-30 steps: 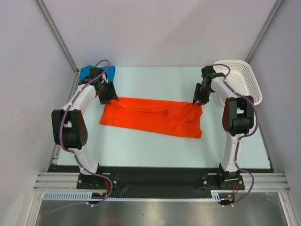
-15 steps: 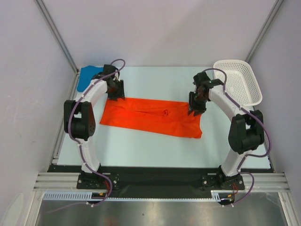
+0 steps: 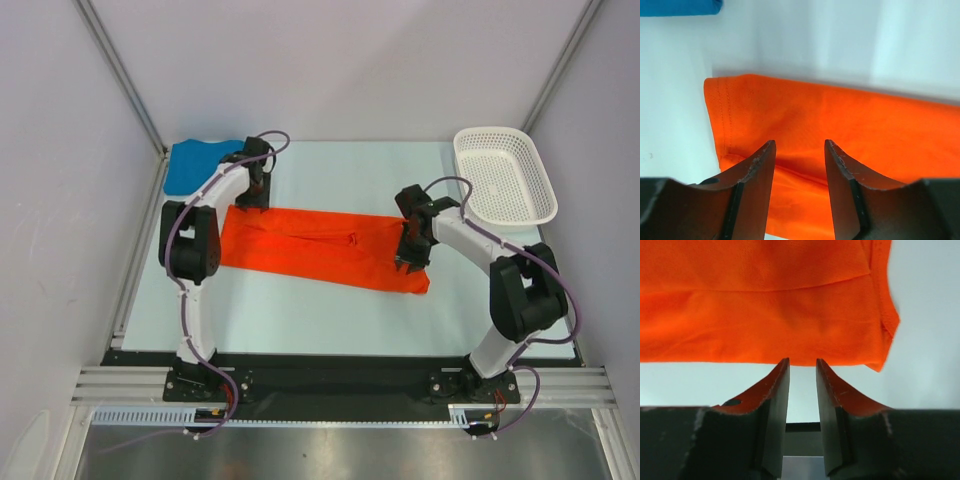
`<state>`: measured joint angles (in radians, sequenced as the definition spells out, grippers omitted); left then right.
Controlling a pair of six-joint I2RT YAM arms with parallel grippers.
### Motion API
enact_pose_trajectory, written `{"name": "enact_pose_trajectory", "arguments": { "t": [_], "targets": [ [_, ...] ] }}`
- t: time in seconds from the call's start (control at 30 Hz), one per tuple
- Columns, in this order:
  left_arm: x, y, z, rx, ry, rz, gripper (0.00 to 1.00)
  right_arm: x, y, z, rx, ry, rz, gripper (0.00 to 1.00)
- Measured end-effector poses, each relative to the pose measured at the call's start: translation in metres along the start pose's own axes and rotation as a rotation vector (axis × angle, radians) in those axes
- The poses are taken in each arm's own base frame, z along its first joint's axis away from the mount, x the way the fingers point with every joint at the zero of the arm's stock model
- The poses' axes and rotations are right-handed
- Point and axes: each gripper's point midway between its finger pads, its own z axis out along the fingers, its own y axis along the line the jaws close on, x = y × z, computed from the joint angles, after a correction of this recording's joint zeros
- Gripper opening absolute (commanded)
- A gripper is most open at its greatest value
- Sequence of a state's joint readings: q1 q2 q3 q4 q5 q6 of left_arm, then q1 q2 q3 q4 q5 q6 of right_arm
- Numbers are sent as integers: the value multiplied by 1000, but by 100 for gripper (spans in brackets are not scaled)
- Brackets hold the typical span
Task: Fold and stack the t-shirts
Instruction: Fold the tshirt
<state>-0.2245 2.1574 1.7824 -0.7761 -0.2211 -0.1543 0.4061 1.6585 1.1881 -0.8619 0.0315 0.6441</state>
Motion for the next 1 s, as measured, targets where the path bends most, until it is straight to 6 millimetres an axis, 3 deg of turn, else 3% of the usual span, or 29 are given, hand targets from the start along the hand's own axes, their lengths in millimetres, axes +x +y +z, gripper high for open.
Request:
{"name": "enact_pose_trajectory", "arguments": {
  "t": [0.3, 0.37, 0.47, 0.5, 0.57, 0.6, 0.73, 0.77, 0.8, 0.9, 1.0],
  "targets": [
    [17, 3, 15, -90, 58, 50, 49, -17, 7, 40, 71, -71, 78, 33],
    [19, 3, 14, -103, 62, 59, 53, -20, 5, 43, 87, -79, 82, 34],
    [16, 6, 10, -139, 46, 66, 64, -29, 7, 43, 95, -99, 90, 41],
    [15, 6, 8, -147, 39, 65, 66, -32, 9, 41, 92, -107, 95, 49],
    [13, 9, -1, -160, 21, 58, 78, -38, 14, 36, 82, -122, 112, 57],
    [11, 11, -9, -163, 4, 54, 82, -41, 17, 33, 76, -128, 118, 66],
    [-4, 15, -49, -152, -62, -9, 89, -54, 25, 19, 70, -158, 152, 86],
    [-8, 15, -59, -136, -80, -30, 98, -57, 27, 16, 68, -164, 165, 93],
    [-12, 13, -70, -119, -96, -52, 100, -60, 29, 13, 68, -166, 182, 99],
    [-10, 5, -92, -59, -101, -140, 100, -68, 37, 9, 70, -165, 228, 100],
    [3, -8, -98, -4, -56, -233, 100, -75, 47, 11, 88, -147, 293, 100]
  ]
}}
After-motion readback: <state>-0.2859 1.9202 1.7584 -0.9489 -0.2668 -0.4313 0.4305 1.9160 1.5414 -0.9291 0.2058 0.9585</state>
